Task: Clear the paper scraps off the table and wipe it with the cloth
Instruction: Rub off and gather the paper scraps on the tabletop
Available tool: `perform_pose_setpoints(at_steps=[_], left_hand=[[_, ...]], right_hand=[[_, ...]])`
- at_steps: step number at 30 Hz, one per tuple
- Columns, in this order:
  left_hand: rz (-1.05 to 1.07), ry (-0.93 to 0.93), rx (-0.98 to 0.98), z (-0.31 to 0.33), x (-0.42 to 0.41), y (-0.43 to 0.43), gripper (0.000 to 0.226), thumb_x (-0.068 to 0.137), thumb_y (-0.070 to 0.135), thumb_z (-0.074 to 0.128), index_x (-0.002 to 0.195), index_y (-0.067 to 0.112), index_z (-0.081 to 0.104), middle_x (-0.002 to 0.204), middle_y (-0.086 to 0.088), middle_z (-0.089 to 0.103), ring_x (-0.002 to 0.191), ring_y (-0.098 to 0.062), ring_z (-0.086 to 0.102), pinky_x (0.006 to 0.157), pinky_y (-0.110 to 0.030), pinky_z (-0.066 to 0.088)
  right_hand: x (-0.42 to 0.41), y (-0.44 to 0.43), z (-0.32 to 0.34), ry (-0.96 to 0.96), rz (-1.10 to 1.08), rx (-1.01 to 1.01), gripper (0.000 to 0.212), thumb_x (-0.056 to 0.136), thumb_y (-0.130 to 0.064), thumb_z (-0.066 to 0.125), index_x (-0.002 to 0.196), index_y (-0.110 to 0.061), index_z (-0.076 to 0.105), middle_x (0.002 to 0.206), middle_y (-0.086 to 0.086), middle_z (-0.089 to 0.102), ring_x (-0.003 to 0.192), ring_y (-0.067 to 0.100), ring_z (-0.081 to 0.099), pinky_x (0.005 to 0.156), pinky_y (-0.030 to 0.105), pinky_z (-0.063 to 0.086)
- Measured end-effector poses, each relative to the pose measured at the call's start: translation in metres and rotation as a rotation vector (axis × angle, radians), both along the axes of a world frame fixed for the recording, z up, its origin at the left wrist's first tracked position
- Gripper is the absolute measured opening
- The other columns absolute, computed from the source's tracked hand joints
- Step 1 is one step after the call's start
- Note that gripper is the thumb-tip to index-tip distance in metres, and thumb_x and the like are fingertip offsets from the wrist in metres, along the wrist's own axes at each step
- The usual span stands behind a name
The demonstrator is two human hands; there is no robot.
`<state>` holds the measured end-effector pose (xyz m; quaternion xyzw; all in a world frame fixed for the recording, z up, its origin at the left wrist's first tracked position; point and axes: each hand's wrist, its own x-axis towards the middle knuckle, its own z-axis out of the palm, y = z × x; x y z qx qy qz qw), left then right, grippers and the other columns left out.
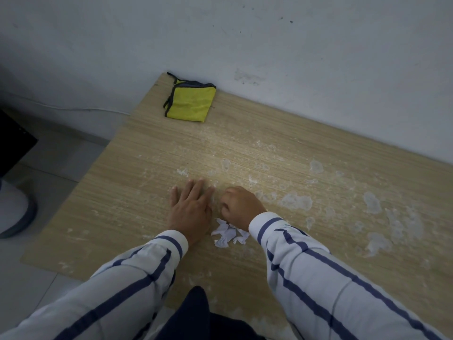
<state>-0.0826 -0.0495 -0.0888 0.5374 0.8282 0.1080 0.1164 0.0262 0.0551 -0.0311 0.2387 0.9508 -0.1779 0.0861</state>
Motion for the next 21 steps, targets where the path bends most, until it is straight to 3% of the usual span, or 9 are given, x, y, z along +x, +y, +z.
perform_pose_setpoints(at_steps=[2, 5, 9, 11, 16, 21], left_hand=[[-0.003, 0.007, -0.006, 0.0, 0.0, 0.0, 0.051, 0.093, 0.037, 0.023, 0.143, 0.033, 0.031, 0.155, 0.001, 0.022, 0.145, -0.024, 0.011, 0.115, -0.053, 0.004], [-0.003, 0.009, -0.009, 0.0, -0.001, 0.0, 0.054, 0.09, 0.038, 0.021, 0.143, 0.032, 0.032, 0.155, 0.001, 0.023, 0.145, -0.024, 0.012, 0.115, -0.052, 0.005], [-0.008, 0.01, -0.015, 0.001, 0.0, 0.001, 0.051, 0.092, 0.033, 0.029, 0.143, 0.032, 0.031, 0.155, 0.001, 0.022, 0.145, -0.024, 0.011, 0.115, -0.053, 0.005], [-0.011, -0.007, 0.0, 0.003, 0.0, 0.001, 0.051, 0.091, 0.032, 0.03, 0.141, 0.031, 0.034, 0.154, 0.001, 0.025, 0.144, -0.025, 0.013, 0.115, -0.054, 0.006], [-0.036, -0.065, 0.048, 0.005, -0.003, -0.003, 0.048, 0.093, 0.034, 0.031, 0.14, 0.029, 0.039, 0.153, 0.003, 0.03, 0.144, -0.022, 0.014, 0.116, -0.048, 0.004], [-0.302, -0.125, 0.033, 0.009, -0.008, -0.015, 0.075, 0.081, 0.059, 0.014, 0.143, 0.022, 0.036, 0.152, 0.003, 0.03, 0.144, -0.017, 0.012, 0.115, -0.039, -0.003]], right_hand=[[-0.001, 0.001, 0.0, -0.009, -0.036, -0.034, 0.019, 0.089, -0.014, 0.042, 0.071, -0.009, 0.045, 0.065, -0.004, 0.027, 0.076, 0.019, 0.032, 0.067, 0.029, 0.026], [-0.001, 0.004, -0.002, 0.058, -0.157, -0.096, 0.021, 0.083, -0.01, 0.045, 0.063, -0.007, 0.041, 0.061, -0.002, 0.029, 0.064, 0.02, 0.035, 0.059, 0.033, 0.031], [0.005, 0.016, 0.006, 0.344, -0.648, -0.373, 0.034, 0.081, -0.009, 0.052, 0.052, -0.016, 0.036, 0.057, -0.002, 0.041, 0.053, 0.015, 0.039, 0.057, 0.029, 0.038], [0.011, 0.023, 0.013, 0.403, -0.791, -0.518, 0.034, 0.081, -0.008, 0.054, 0.053, -0.017, 0.037, 0.054, -0.001, 0.044, 0.051, 0.014, 0.039, 0.059, 0.029, 0.042], [0.033, 0.02, 0.024, 0.313, -0.734, -0.536, 0.028, 0.082, -0.01, 0.055, 0.059, -0.015, 0.04, 0.058, 0.001, 0.044, 0.052, 0.014, 0.038, 0.058, 0.029, 0.041], [0.06, 0.001, 0.018, 0.265, -0.603, -0.409, 0.022, 0.086, -0.012, 0.052, 0.067, -0.003, 0.046, 0.074, 0.02, 0.057, 0.062, 0.02, 0.049, 0.066, 0.035, 0.051]])
